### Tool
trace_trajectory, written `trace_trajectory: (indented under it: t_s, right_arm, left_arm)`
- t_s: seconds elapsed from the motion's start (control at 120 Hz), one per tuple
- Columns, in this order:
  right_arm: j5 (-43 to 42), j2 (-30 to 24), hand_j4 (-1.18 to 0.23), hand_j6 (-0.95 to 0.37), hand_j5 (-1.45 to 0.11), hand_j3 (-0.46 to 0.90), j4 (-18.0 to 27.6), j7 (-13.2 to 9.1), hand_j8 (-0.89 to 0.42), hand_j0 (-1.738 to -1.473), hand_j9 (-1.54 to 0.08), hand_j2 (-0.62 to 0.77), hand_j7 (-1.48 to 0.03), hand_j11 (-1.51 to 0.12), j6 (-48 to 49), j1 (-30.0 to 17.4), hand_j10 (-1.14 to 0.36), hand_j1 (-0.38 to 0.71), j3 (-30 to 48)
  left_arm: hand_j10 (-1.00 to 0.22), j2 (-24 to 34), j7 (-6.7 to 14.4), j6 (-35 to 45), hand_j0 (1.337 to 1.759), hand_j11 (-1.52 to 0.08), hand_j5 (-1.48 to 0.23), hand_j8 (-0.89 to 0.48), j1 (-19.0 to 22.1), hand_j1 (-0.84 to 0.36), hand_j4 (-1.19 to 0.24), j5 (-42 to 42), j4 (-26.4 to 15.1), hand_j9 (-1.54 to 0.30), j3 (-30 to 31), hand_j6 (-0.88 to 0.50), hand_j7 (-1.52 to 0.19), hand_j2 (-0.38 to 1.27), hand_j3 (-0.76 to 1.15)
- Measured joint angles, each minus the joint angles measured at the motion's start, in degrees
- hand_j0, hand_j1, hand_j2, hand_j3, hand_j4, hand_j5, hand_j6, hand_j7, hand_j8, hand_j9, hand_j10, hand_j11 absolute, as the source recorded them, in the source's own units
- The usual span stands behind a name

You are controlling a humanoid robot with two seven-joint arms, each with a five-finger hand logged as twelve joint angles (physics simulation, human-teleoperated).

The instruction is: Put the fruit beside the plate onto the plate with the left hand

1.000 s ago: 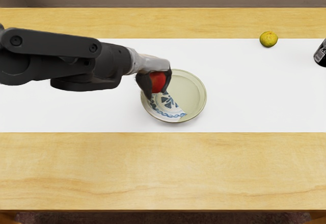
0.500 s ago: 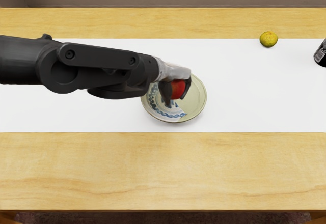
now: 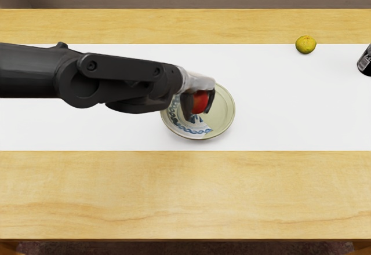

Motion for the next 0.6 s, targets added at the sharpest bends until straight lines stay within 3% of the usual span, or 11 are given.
trace_trajectory:
  t_s: [0.317, 0.442, 0.533, 0.6]
  right_arm:
    - [0.0, 0.0, -0.03, -0.03, -0.04, 0.0, 0.0, 0.0, -0.03, -1.658, -0.04, -0.01, -0.04, -0.04, 0.0, 0.0, -0.03, -0.31, 0.0]
    - [0.0, 0.0, -0.03, -0.03, -0.04, 0.0, 0.0, 0.0, -0.03, -1.658, -0.04, -0.01, -0.04, -0.04, 0.0, 0.0, -0.03, -0.31, 0.0]
    - [0.0, 0.0, -0.03, -0.03, -0.04, 0.0, 0.0, 0.0, -0.03, -1.658, -0.04, -0.01, -0.04, -0.04, 0.0, 0.0, -0.03, -0.31, 0.0]
    - [0.0, 0.0, -0.03, -0.03, -0.04, 0.0, 0.0, 0.0, -0.03, -1.658, -0.04, -0.01, -0.04, -0.04, 0.0, 0.0, -0.03, -0.31, 0.0]
  left_arm:
    - [-0.36, -0.5, -0.1, 0.2, 1.656, -0.49, -0.48, -0.32, 0.8, -0.06, -0.38, -0.2, 1.9, -0.49, -0.3, -0.32, -0.48, 0.09, 0.0]
    - [-0.31, 6.7, -0.4, -0.2, 1.657, -0.42, -0.42, -0.29, 1.8, -0.02, -0.32, -1.5, 0.9, -0.42, -2.4, -0.29, -0.42, 0.07, 0.0]
    - [-0.3, 16.6, -0.5, -1.7, 1.657, -0.39, -0.39, -0.28, 4.0, 0.0, -0.3, -2.0, -3.1, -0.39, -6.3, -0.28, -0.39, 0.06, 0.0]
    - [-0.29, 20.6, -0.5, -4.0, 1.657, -0.38, -0.38, -0.28, 5.0, 0.01, -0.29, -2.7, -6.1, -0.38, -9.7, -0.28, -0.38, 0.06, 0.0]
